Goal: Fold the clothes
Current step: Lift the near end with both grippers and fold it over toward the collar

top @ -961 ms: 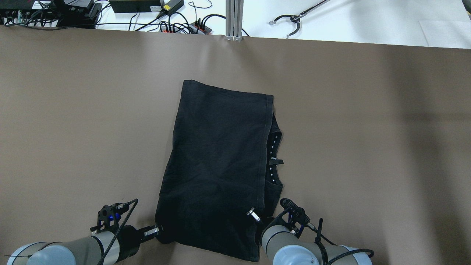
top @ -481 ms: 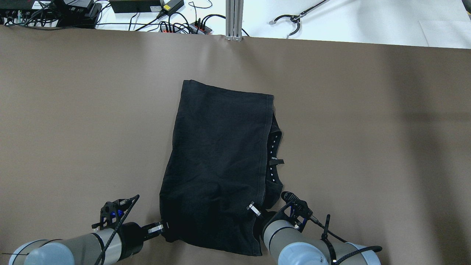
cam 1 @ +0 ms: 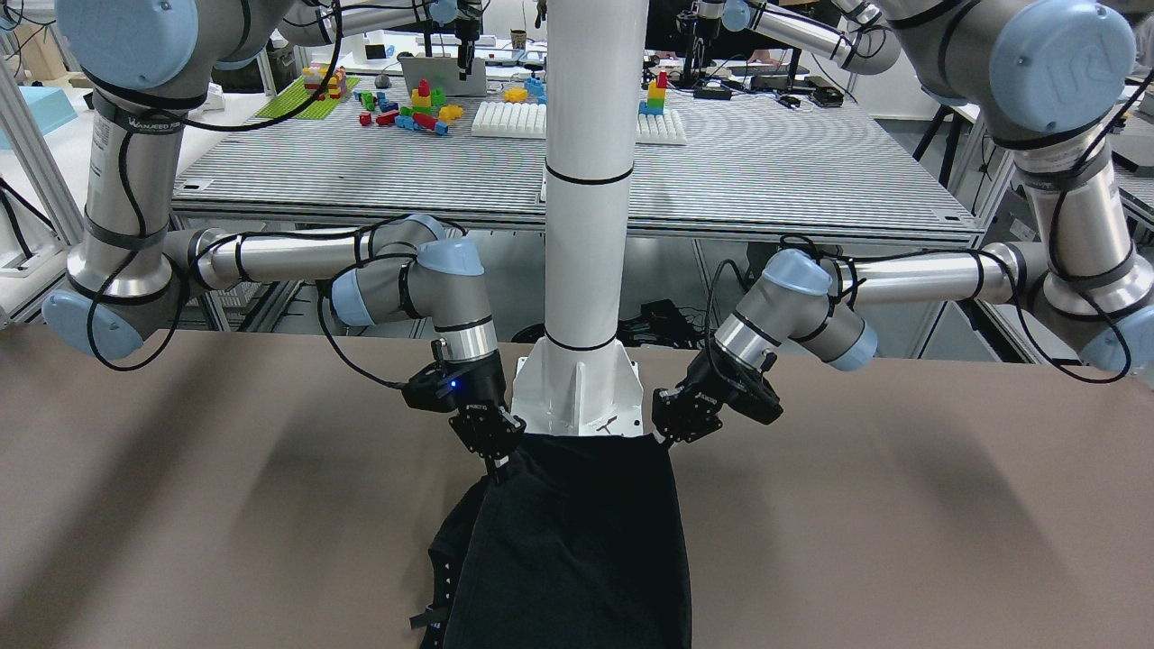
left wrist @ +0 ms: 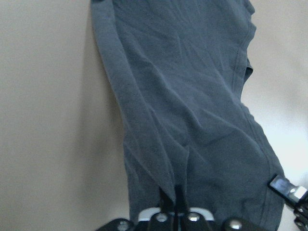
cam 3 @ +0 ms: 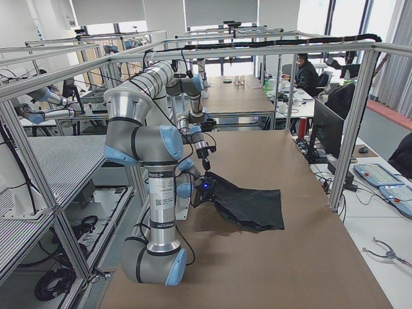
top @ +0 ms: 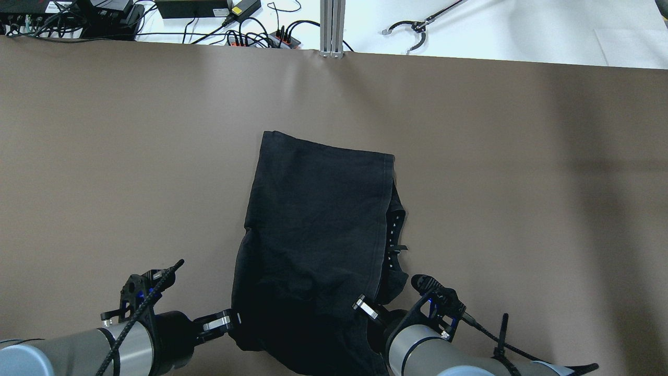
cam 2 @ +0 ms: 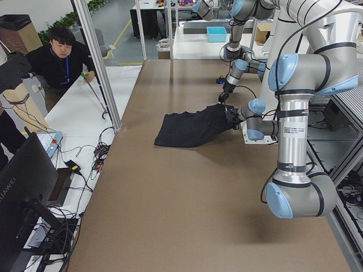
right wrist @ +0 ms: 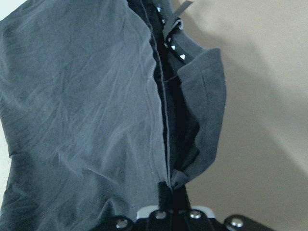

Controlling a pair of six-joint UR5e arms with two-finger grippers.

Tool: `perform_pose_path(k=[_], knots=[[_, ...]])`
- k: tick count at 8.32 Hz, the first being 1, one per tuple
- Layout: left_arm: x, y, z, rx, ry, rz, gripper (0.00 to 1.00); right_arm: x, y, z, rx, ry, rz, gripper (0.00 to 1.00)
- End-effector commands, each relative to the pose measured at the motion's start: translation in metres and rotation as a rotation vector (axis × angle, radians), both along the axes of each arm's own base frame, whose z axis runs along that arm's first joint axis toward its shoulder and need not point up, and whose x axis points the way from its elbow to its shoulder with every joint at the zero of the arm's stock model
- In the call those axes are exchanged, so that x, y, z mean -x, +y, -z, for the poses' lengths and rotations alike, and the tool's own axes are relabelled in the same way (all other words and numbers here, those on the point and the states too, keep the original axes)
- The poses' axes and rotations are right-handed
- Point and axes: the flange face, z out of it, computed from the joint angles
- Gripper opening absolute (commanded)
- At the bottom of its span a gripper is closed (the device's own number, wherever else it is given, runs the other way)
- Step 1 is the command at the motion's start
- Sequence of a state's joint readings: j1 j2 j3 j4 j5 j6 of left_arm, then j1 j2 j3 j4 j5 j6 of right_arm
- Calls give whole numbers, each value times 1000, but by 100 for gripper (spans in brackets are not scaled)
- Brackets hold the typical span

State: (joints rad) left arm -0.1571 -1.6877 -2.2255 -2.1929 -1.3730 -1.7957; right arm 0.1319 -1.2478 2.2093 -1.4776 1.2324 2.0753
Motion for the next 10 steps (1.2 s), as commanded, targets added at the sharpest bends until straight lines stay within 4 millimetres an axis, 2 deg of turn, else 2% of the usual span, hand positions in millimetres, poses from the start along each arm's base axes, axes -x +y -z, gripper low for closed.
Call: perform_pose_path(k=[1,2,3,4,5,7,8,10], knots=[[18,-47,47,26,-84,2,0,-29,-4,16,-22,40,10,0],[5,-85,56,18,-136,21,0,-34,-29,14,-60,77,5,0],[-1,-116,55,4,-189,53,0,-33,-62,9,-76,116,-40,0],[1,-145,54,-19,-225,76,0,-22,-94,6,-71,150,-86,0],[3,-165,47,-12,-248,76,0,-18,-116,2,-60,174,-121,0],[5,-201,47,-20,-277,106,0,-13,-143,-1,-65,210,-150,0],[0,-224,54,-17,-287,131,0,-9,-158,-4,-72,214,-163,0],[-17,-272,60,3,-324,167,0,7,-192,-24,-92,229,-185,0]])
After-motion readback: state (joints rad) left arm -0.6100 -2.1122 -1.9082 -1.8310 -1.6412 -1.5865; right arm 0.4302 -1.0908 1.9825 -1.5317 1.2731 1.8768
